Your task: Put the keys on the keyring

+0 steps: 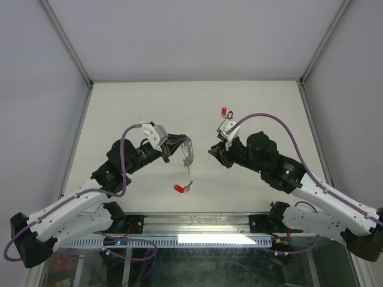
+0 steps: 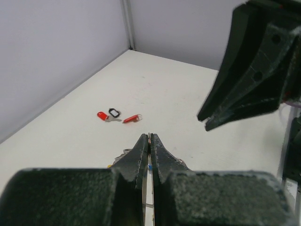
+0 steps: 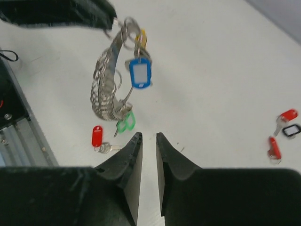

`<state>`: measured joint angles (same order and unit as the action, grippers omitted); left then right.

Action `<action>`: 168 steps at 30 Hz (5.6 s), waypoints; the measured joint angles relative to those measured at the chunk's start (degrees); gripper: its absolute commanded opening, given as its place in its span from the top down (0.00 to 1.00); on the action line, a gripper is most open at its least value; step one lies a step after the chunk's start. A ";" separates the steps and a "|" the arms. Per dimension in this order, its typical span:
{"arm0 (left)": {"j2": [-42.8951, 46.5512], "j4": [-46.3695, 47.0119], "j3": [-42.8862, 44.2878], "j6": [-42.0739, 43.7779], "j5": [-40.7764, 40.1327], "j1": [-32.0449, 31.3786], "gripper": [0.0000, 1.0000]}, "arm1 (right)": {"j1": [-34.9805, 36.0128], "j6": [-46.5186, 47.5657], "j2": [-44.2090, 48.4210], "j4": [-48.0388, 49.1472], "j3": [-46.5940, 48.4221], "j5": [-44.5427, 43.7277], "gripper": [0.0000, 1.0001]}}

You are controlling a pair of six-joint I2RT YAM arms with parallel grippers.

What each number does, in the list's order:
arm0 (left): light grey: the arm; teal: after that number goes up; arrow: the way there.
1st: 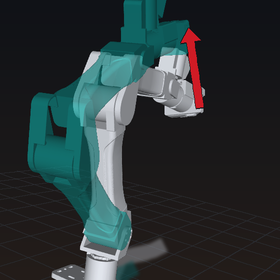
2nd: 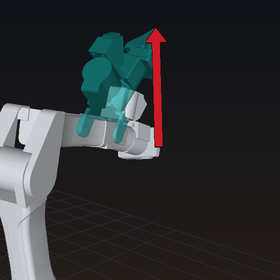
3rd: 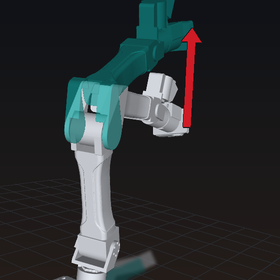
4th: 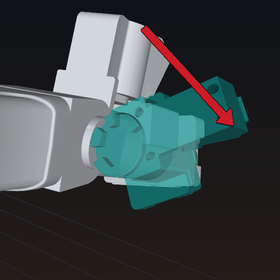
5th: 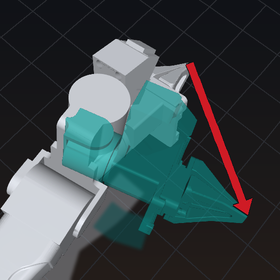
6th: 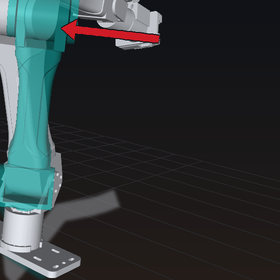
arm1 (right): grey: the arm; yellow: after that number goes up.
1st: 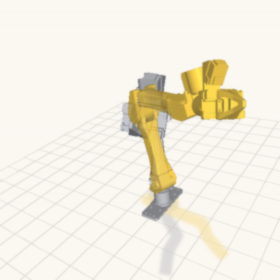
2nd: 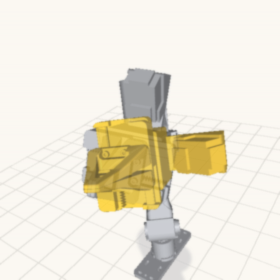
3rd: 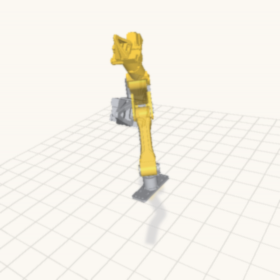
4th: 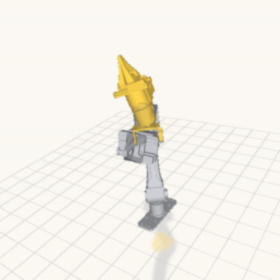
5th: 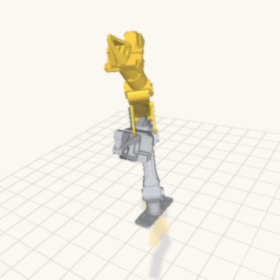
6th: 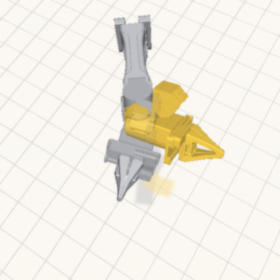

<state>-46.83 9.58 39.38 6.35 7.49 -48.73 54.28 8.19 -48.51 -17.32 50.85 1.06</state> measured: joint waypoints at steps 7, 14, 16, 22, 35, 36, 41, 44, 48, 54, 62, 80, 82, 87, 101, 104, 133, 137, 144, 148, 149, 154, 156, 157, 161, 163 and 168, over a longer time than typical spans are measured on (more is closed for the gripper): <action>1.68 -0.94 0.00 -1.18 -0.87 5.84 1.00 | 0.22 -9.84 -4.02 -1.44 -2.71 4.02 0.76; 2.84 -1.86 0.00 -1.03 -1.62 6.84 1.00 | 8.00 -6.34 -9.35 7.37 -14.16 8.07 0.75; 3.23 -2.32 0.00 -1.01 -1.73 6.84 1.00 | 10.43 -0.02 -10.25 10.01 -16.11 9.27 0.75; 4.46 -3.19 -0.09 -1.01 -2.51 6.84 1.00 | 13.22 21.18 -14.51 17.25 -18.84 13.03 0.75; 5.29 -4.83 -0.94 -0.79 -3.19 6.86 1.00 | 14.73 41.59 -29.14 19.93 -16.70 13.77 0.71; 5.31 -4.87 -0.96 -0.79 -3.21 6.86 1.00 | 15.08 42.03 -29.97 20.46 -16.31 13.70 0.71; 5.40 -4.87 -1.20 -0.76 -3.45 7.21 1.00 | 16.85 43.74 -33.46 23.02 -15.41 12.81 0.70; 5.44 -4.94 -1.49 -0.74 -3.56 7.21 1.00 | 17.73 44.50 -35.10 23.85 -15.41 12.09 0.69; 5.55 -4.96 -1.66 -0.74 -3.56 7.21 1.00 | 18.36 45.20 -36.44 24.44 -15.41 11.41 0.68; 5.66 -4.96 -1.66 -0.74 -3.56 7.21 1.00 | 18.75 46.42 -38.58 25.66 -15.41 8.87 0.67; 5.68 -4.96 -1.66 -0.74 -3.56 7.21 1.00 | 18.95 47.93 -40.35 28.26 -15.41 6.16 0.70; 5.68 -4.94 -1.66 -0.74 -3.56 7.21 1.00 | 19.10 48.22 -41.31 28.26 -15.34 4.70 1.00; 5.70 -4.94 -1.66 -0.74 -3.56 7.21 1.00 | 19.10 47.63 -41.31 28.26 -15.32 4.00 1.00; 5.70 -4.96 -1.66 -0.74 -3.56 7.21 1.00 | 19.10 45.29 -39.80 27.63 -15.34 2.47 1.00; 5.33 -2.58 -1.68 -2.56 0.04 7.21 1.00 | 15.15 28.65 -14.84 29.81 -21.75 3.85 1.00; 4.66 -0.66 -1.75 -4.02 2.05 7.21 1.00 | 13.31 25.20 -8.52 30.93 -23.89 3.48 1.00; -3.21 15.13 -1.86 -14.84 22.84 7.58 1.00 | 11.19 24.15 10.38 26.75 -20.98 -8.52 1.00; -3.21 15.10 -1.86 -14.62 23.61 7.58 1.00 | 8.46 18.82 7.06 19.56 -18.36 -10.69 1.00; -3.41 14.93 -1.84 -14.38 24.63 7.58 1.00 | 0.26 4.31 -1.86 6.69 -14.01 -7.76 1.00; -3.41 14.86 -1.84 -14.34 24.65 7.58 1.00 | -3.19 -2.54 -7.13 2.01 -13.88 -2.36 0.93; -3.41 14.86 -1.84 -14.34 24.65 7.58 1.00 | -3.74 -3.91 -8.41 1.14 -13.88 -0.98 0.89; -3.43 14.56 -1.84 -14.27 24.70 7.58 1.00 | -5.49 -8.31 -11.30 -0.59 -13.88 2.29 0.70; -3.43 14.10 -1.84 -14.25 24.81 7.58 1.00 | -6.34 -8.87 -10.58 -0.28 -13.90 2.23 0.68; -3.48 13.90 -1.84 -14.25 24.96 7.58 1.00 | -6.73 -8.90 -9.55 0.11 -13.99 2.05 0.67; -3.85 13.62 -1.81 -14.23 25.83 7.58 1.00 | -7.21 -7.54 -1.03 5.27 -15.76 2.05 0.67; -4.15 13.33 -1.66 -14.23 26.49 7.58 1.00 | -7.21 -6.23 4.07 9.62 -17.18 3.15 0.67; -5.03 12.72 -1.11 -14.23 28.85 7.58 1.00 | -7.23 -2.54 12.48 23.58 -20.52 10.23 0.64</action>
<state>-51.86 22.31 38.26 -7.88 36.34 -41.15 47.05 5.65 -36.03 6.26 30.33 11.29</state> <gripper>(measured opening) 0.003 0.337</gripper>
